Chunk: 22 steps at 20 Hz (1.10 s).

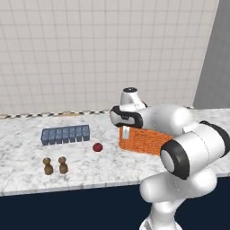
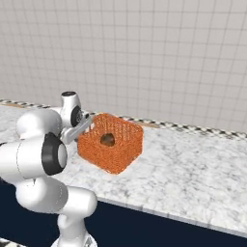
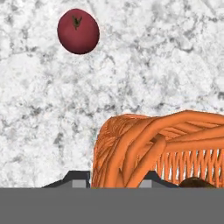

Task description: Open the cabinet, pick up the bread from the cabinet and place it in the basket. Then move the basket to the dining counter.

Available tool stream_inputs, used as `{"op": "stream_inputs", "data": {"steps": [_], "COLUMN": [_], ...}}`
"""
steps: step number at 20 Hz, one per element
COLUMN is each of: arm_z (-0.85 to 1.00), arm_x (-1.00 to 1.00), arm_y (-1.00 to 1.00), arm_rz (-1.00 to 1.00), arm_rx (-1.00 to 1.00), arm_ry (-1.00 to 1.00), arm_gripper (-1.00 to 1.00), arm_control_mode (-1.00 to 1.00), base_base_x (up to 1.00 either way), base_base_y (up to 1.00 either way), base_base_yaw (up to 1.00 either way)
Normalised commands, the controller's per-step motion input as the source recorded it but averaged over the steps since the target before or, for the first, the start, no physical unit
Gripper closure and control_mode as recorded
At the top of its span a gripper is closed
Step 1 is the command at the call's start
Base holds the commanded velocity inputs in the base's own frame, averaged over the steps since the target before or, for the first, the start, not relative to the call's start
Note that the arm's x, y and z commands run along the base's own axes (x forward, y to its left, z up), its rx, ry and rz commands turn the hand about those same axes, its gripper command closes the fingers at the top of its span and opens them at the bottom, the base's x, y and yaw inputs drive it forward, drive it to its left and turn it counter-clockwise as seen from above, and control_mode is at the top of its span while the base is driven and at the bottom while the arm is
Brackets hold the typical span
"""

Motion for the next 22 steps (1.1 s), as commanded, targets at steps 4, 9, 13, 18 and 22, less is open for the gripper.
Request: {"op": "stream_inputs", "data": {"steps": [4,9,13,18,22], "arm_z": [-0.77,-0.22,0.0,0.0,0.0], "arm_x": [0.12,0.0,0.0,0.0,0.0], "arm_y": [-0.31,-0.18,0.0,0.0,0.0], "arm_rz": [0.0,0.01,0.0,0.0,0.0], "arm_rx": [-0.08,-0.02,0.0,0.0,0.0], "arm_ry": [0.1,0.01,0.0,0.0,0.0], "arm_gripper": [1.0,1.0,1.0,1.0,1.0], "arm_control_mode": [-1.0,1.0,1.0,1.0,1.0], "base_base_x": [0.0,-0.11,-0.29,-0.19,-0.73], "base_base_y": [0.0,-0.3,-0.43,-0.08,-0.05], "base_base_yaw": [0.0,0.0,0.0,-0.01,-0.02]}}
